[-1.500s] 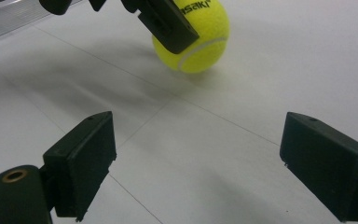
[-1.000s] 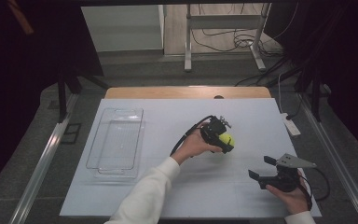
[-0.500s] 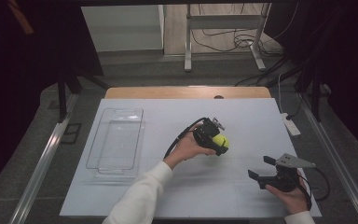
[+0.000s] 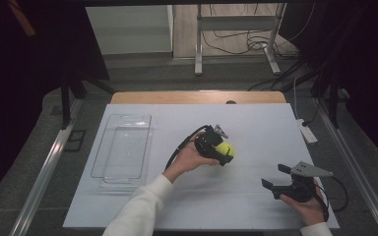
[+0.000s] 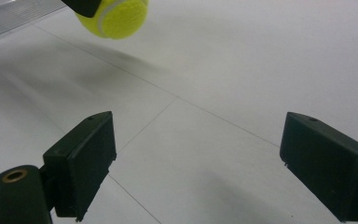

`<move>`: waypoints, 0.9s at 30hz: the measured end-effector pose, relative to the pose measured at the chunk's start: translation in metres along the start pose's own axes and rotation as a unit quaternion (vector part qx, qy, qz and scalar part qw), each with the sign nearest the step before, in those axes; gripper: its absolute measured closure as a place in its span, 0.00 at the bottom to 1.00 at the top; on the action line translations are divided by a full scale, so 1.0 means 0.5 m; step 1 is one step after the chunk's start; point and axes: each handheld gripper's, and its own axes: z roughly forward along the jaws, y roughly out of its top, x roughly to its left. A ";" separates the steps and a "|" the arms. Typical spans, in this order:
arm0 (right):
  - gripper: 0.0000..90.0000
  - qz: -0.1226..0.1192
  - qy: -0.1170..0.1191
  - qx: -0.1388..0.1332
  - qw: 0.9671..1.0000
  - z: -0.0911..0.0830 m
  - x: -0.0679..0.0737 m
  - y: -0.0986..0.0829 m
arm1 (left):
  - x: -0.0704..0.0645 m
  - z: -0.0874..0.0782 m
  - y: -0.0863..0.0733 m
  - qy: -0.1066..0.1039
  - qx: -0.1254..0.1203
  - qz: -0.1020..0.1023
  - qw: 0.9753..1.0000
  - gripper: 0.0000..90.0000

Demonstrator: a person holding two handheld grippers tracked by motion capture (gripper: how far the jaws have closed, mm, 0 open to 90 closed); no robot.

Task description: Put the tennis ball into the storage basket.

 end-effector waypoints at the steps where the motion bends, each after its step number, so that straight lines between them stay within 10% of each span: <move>1: 0.12 0.000 0.000 0.000 1.000 0.000 0.001 0.000 | -0.001 -0.005 -0.005 0.001 0.001 0.001 1.000 0.30; 27: 0.12 -0.003 -0.003 0.000 1.000 0.001 0.005 0.004 | 0.002 -0.068 -0.076 0.001 -0.014 -0.011 1.000 0.30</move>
